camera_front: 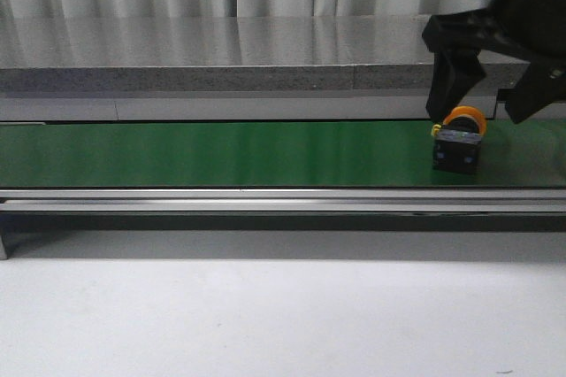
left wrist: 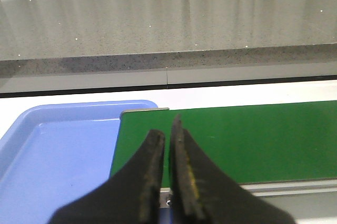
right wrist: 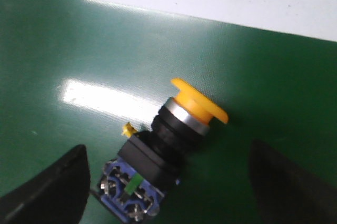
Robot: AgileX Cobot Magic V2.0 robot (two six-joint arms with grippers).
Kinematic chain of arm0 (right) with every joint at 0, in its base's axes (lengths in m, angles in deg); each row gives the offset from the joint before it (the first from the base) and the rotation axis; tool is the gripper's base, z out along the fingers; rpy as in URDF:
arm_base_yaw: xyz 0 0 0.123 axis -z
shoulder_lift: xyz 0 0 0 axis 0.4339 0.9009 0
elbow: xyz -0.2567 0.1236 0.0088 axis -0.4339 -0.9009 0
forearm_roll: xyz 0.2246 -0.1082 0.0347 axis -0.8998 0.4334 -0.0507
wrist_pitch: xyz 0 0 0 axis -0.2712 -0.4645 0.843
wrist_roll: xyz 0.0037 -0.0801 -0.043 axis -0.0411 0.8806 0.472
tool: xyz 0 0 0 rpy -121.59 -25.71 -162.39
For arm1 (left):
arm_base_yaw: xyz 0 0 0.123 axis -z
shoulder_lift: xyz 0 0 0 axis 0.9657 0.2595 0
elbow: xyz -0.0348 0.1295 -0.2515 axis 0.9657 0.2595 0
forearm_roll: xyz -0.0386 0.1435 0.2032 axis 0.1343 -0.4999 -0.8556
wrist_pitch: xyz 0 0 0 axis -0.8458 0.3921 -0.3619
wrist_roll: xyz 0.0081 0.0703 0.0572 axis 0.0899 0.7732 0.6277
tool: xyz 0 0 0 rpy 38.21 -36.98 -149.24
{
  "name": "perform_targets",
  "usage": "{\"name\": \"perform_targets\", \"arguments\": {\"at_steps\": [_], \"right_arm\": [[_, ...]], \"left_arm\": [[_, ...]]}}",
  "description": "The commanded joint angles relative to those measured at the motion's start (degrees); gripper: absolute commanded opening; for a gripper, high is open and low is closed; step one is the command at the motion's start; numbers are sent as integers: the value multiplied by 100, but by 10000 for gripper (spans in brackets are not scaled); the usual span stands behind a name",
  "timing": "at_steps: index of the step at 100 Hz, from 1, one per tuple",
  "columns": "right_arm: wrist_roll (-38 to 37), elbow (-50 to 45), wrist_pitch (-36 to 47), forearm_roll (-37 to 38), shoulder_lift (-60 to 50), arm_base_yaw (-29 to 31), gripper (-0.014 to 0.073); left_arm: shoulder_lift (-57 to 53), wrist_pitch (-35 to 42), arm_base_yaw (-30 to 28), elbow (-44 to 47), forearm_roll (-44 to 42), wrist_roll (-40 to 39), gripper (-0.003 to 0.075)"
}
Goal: Move button from left to right
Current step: 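Lower the right gripper onto the button on the belt and grasp it, then carry the button with the right gripper into the green tray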
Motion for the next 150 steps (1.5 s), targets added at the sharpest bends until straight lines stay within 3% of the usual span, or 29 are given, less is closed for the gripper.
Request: {"name": "perform_targets", "arguments": {"at_steps": [1,13,20,39,46,81,98,126,150], "right_arm": [[55,194,301,205,-36,-3,579],[55,204,293,257,157,-3,565],[55,204,293,256,213,-3,510],[55,325,43,258,187,-3,214],[55,453,-148,265,128,-3,150],[55,1501,-1131,1296,-373,422,144],[55,1704,-1259,1818,-435,1387,144],[237,1704,-1304,2047,-154,3156,144],[384,1698,-1124,1762,469,3789,144]], "left_arm": [[20,469,39,-146,61,-15,5],[20,469,39,-146,61,-15,5],[20,469,39,-146,61,-15,5],[20,469,39,-146,61,-15,5],[20,469,39,-146,61,-15,5],[20,469,39,-146,61,-15,5],[20,469,39,-146,61,-15,5],[20,469,39,-146,61,-15,5],[20,469,39,-146,61,-15,5]]}}
